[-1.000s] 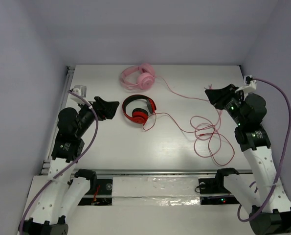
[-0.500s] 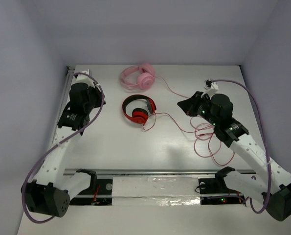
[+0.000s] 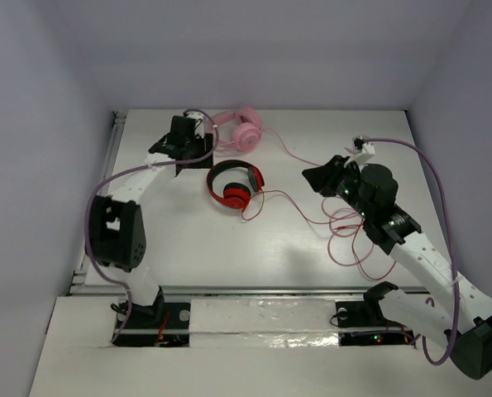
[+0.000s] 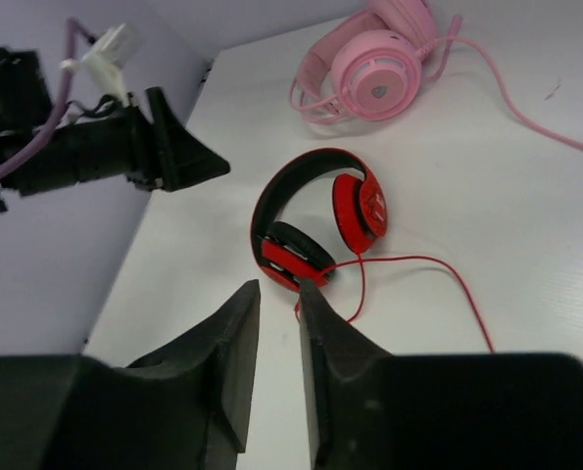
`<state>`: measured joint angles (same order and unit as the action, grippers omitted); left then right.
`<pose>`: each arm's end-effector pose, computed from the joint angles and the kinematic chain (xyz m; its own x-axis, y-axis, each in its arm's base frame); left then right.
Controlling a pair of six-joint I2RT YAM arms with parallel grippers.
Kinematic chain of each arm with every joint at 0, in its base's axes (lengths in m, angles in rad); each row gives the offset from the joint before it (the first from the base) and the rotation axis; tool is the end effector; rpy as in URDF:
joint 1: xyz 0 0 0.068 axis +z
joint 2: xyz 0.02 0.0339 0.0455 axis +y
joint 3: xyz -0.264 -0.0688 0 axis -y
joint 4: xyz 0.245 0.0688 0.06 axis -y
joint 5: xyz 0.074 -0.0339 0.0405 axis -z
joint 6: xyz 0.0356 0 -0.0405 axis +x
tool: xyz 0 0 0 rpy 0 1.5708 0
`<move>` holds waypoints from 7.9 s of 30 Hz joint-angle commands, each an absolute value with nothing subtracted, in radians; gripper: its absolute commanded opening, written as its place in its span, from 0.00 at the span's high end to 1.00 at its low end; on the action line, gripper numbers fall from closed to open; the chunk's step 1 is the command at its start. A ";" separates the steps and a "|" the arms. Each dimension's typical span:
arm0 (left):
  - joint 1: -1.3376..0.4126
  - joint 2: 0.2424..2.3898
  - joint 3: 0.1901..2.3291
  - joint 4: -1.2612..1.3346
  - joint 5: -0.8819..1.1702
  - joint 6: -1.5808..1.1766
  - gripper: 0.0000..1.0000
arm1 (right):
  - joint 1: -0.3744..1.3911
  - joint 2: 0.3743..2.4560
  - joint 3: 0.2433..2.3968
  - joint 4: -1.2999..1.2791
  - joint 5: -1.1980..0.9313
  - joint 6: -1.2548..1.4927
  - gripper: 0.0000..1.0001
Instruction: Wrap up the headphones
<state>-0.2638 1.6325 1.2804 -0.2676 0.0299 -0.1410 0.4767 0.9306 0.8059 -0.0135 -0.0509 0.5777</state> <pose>0.3629 -0.0991 0.2852 -0.5951 0.0152 -0.8035 0.2025 0.9704 -0.1316 0.1959 0.1032 0.3392 -0.3772 0.4190 -0.8259 -0.3546 0.7585 0.5468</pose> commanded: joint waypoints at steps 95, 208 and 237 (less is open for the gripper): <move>-0.213 1.078 1.258 -0.155 0.643 -0.382 1.00 | 0.477 1.068 0.736 0.261 -0.386 0.368 0.39; -0.601 1.055 0.957 -0.305 0.434 -0.107 1.00 | 1.183 1.144 1.164 -0.451 0.810 0.267 0.61; -0.580 0.991 1.157 -0.399 0.136 -0.215 1.00 | 0.887 0.824 0.631 0.194 0.198 0.436 0.53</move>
